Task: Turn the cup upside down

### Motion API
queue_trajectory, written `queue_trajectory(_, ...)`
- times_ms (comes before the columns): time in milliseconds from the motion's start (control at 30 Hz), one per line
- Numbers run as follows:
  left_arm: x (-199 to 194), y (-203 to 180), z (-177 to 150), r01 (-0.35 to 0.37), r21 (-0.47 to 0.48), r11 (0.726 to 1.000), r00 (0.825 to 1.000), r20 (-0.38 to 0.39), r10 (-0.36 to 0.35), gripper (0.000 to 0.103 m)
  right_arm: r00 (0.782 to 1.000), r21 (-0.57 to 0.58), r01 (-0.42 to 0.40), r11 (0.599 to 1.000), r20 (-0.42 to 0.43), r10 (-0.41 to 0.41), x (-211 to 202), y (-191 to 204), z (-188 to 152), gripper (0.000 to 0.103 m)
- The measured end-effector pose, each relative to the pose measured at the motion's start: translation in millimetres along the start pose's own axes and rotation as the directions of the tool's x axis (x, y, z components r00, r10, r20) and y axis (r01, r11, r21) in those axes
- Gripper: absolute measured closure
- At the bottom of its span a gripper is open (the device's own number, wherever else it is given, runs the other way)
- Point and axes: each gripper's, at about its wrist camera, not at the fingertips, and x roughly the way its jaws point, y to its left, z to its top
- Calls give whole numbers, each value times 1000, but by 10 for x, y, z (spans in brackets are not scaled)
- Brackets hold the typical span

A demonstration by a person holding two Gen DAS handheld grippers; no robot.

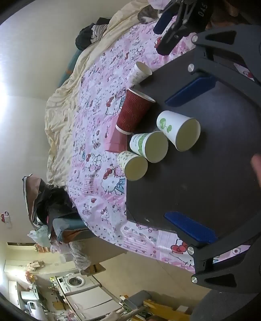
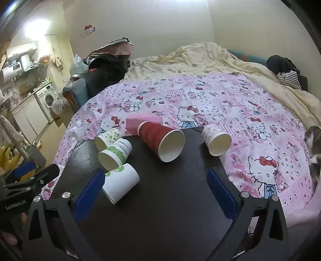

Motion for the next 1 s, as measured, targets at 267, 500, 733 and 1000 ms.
queue_trajectory(267,-23,66,12,-7,-4,1000,1000,25,7,0,1000,8,0,1000,-1,0,5,-23,14,0)
queue_trajectory(500,12,129,67,-7,0,1000,999,35,7,0,1000,2,1,1000,8,-1,-17,11,-4,0)
queue_trajectory(733,-66,51,21,-22,-8,1000,999,46,22,0,1000,-9,-1,1000,12,1,-22,41,-7,0)
queue_trajectory(1000,-60,55,20,-27,-14,1000,999,44,28,0,1000,-3,-3,1000,7,4,-15,50,-5,0)
